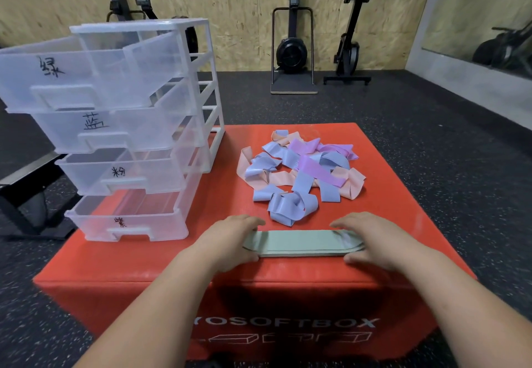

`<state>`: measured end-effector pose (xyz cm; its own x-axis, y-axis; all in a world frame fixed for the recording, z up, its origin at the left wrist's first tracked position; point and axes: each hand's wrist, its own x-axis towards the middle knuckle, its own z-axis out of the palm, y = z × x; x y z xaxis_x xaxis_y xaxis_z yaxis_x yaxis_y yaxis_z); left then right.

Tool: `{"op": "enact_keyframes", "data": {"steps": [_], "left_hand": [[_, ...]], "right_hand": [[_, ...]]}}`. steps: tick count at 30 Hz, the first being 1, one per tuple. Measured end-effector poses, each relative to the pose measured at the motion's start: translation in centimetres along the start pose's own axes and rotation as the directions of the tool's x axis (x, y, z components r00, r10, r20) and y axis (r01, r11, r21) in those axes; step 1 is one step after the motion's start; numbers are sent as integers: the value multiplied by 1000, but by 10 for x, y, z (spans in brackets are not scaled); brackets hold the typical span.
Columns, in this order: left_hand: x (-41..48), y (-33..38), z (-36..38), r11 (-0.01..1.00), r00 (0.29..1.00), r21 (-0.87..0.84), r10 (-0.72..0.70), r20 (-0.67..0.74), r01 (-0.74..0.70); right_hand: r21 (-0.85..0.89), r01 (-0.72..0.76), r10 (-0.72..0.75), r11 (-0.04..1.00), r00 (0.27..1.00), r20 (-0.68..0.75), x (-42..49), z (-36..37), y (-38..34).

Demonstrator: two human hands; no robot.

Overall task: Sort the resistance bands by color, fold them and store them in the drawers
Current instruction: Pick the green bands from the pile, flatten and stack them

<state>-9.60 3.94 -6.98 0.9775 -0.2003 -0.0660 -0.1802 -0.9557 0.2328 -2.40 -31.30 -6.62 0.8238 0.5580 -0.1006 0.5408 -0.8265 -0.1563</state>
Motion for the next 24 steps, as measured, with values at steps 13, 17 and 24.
{"op": "enact_keyframes", "data": {"steps": [13, 17, 24], "left_hand": [[6, -3, -3, 999, 1000, 41, 8, -7, -8], [8, -5, -1, 1000, 1000, -3, 14, -13, -14], [39, -5, -9, 996, 982, -84, -52, -182, 37]], "right_hand": [[17, -43, 43, 999, 999, 11, 11, 2, 11], [34, -6, 5, 999, 999, 42, 17, 1, 12], [178, 3, 32, 984, 981, -192, 61, 1, -24]]}}
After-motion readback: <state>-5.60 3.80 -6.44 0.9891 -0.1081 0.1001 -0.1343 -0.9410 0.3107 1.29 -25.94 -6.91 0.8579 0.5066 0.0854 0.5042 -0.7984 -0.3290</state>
